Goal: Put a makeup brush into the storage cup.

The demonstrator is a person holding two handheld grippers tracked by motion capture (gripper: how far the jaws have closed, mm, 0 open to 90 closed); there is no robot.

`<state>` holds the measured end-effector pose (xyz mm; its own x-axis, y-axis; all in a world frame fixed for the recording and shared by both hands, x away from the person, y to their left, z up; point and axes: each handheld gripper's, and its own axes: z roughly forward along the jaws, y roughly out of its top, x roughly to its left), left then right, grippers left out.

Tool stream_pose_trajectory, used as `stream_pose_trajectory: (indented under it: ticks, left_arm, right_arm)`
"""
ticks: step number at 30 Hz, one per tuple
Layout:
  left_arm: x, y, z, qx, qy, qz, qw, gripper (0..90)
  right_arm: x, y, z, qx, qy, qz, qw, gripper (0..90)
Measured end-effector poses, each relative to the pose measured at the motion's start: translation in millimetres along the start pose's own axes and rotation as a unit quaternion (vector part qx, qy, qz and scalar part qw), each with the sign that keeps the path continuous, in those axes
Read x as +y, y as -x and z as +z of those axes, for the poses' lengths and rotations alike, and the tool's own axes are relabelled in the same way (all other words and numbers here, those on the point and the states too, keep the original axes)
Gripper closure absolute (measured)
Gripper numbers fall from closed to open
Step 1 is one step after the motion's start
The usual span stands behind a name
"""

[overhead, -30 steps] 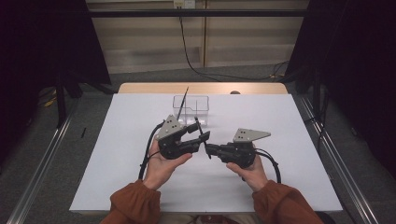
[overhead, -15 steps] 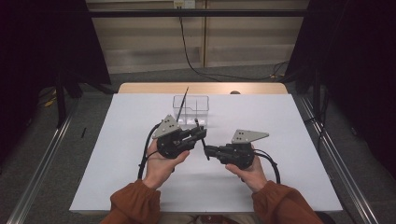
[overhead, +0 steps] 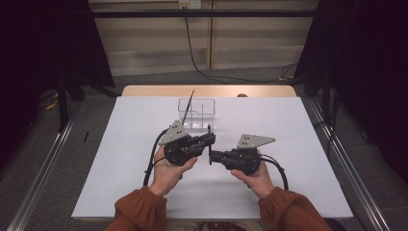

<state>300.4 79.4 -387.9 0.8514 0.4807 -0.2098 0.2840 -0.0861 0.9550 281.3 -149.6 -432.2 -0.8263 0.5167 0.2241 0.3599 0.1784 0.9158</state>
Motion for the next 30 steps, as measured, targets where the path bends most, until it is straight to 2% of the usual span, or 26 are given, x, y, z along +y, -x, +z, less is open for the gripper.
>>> stream_pose_trajectory:
  ticks: [7,12,18,21,23,30]
  left_arm:
    - [0.3,-0.9,0.4,0.002,-0.004,0.0,1.0,84.1]
    - [-0.3,-5.3,0.1,0.004,-0.01,-0.002,0.9999,84.1]
    - [-0.1,-7.6,-2.1,0.007,-0.013,-0.003,0.9999,84.1]
    - [1.1,-7.7,-4.0,0.011,-0.008,-0.004,0.9999,84.0]
    - [2.6,-8.6,-6.3,0.01,-0.006,-0.003,0.9999,84.0]
    - [4.9,-11.0,-10.9,0.016,-0.002,-0.002,0.9999,84.1]
  right_arm:
    - [1.4,0.3,-1.8,-0.001,0.009,0.001,1.0,81.9]
    - [2.3,1.7,-3.5,-0.004,0.012,0.002,0.9999,76.5]
    - [3.1,2.1,-5.8,-0.007,0.014,0.004,0.9999,66.2]
    - [3.7,1.7,-6.4,-0.004,0.014,0.005,0.9999,57.2]
    - [4.2,1.6,-6.9,-0.004,0.017,0.001,0.9998,55.2]
    - [5.4,2.2,-7.9,-0.007,0.012,0.003,0.9999,33.7]
